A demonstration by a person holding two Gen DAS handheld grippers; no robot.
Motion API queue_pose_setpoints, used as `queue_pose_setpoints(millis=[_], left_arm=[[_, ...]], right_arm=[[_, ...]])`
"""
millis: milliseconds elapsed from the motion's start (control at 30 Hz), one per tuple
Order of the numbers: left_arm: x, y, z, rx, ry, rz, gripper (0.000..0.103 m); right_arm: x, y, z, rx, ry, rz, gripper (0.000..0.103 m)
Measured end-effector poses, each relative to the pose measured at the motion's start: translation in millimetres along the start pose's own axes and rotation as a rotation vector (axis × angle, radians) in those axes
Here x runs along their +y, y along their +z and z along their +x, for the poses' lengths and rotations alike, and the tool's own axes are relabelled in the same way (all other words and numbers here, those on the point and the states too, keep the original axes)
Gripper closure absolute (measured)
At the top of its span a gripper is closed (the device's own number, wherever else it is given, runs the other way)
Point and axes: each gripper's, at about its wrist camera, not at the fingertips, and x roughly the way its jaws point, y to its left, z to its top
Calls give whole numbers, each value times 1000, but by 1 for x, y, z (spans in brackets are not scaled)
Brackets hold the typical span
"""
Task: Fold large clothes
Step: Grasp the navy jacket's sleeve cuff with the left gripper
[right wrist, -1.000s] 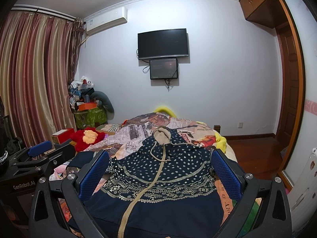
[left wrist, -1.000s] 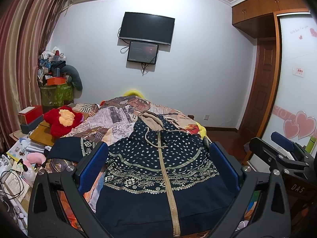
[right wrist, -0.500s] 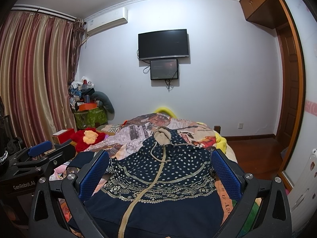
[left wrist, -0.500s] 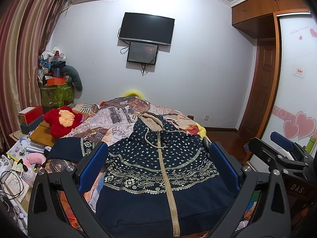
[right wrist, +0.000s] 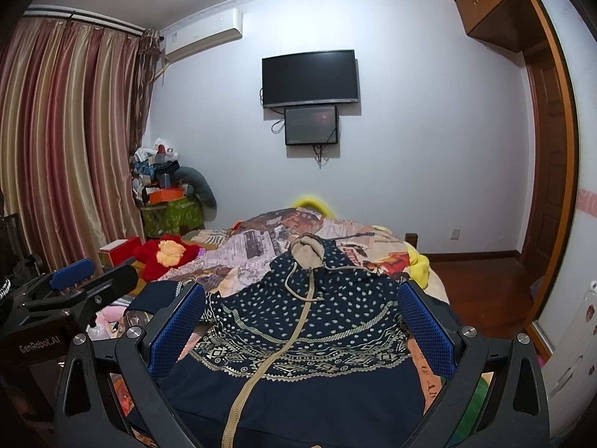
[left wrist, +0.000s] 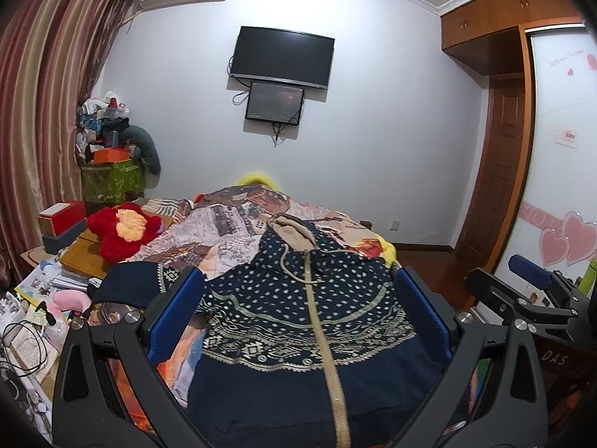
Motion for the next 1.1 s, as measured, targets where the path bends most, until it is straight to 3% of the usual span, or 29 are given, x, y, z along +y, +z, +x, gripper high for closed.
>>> queue_pose_setpoints(millis=[367,600,767,900,1000,1100], left_arm=[[77,-2,60,52,104,-62,0],[146,-6,120,155,238,-70,0],[208,-23,168,284,304,-136,0],[264,-49,205,372,403,-246,0],[302,-73,232,489,482,-290,1],[332,-94,249,558,493,-369,2]], right_arm=[[-2,-11,84,153,20,16,0],[2,-17,165,239,36,-3,0],[5,-16,229,312,57,-9,0],[9,-20,275,380,61,-27,0],[15,-28,311,448,70,-58,0],[20,-40,347,529,86,-78,0]])
